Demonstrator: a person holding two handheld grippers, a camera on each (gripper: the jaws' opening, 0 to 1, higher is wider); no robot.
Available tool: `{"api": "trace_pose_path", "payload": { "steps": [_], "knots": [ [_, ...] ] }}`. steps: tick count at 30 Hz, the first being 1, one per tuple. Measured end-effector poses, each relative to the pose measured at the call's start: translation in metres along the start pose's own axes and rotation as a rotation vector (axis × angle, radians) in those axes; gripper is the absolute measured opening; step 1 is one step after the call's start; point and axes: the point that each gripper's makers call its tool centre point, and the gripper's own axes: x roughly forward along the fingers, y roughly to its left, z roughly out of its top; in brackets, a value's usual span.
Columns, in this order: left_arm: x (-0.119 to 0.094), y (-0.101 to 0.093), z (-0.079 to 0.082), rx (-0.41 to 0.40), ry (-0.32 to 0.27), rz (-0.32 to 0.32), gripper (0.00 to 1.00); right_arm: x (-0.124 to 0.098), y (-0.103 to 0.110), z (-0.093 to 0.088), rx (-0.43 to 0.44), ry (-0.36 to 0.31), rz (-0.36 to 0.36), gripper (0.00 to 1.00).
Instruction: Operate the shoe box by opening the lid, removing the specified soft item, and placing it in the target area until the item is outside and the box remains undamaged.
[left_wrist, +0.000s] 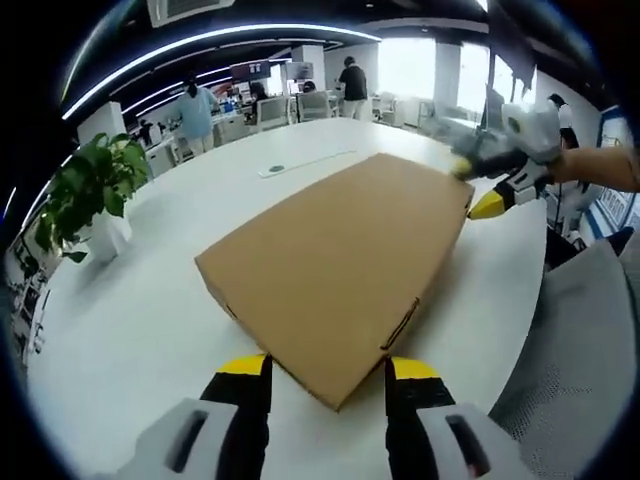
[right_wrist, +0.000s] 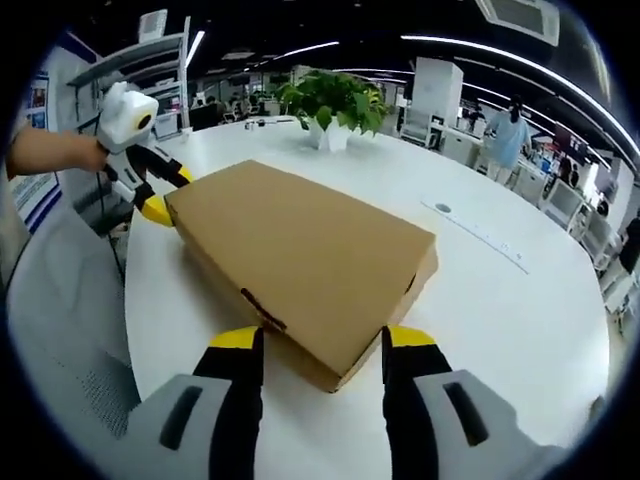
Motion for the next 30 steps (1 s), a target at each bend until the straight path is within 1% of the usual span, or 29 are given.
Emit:
{"api": "trace_pose_path", "payload": {
  "steps": [4, 8, 14, 17, 23, 26, 30],
  "knots": [
    [-0.004, 0.006, -0.005, 0.011, 0.004, -0.015, 0.45, -0.001, 0.01, 0.001, 0.007, -0.002, 0.003, 0.42],
    [-0.009, 0.013, -0.011, 0.027, 0.019, -0.028, 0.45, -0.002, 0.025, 0.001, -0.017, 0.004, 0.016, 0.42],
    [-0.015, 0.021, -0.019, 0.047, 0.039, -0.043, 0.45, -0.001, 0.042, 0.003, -0.026, -0.003, 0.027, 0.41],
    [-0.019, 0.026, -0.023, 0.058, 0.044, -0.05, 0.45, 0.0, 0.048, 0.005, -0.015, -0.008, 0.03, 0.41],
    [-0.025, 0.037, -0.033, 0.069, 0.064, -0.037, 0.45, 0.004, 0.065, 0.009, -0.012, -0.02, 0.047, 0.38],
    [-0.03, 0.044, -0.04, 0.063, 0.069, -0.03, 0.45, 0.007, 0.075, 0.012, -0.021, -0.029, 0.06, 0.39],
    [-0.035, 0.049, -0.047, 0.044, 0.07, -0.019, 0.44, 0.01, 0.083, 0.016, -0.01, -0.039, 0.074, 0.39]
  ]
}}
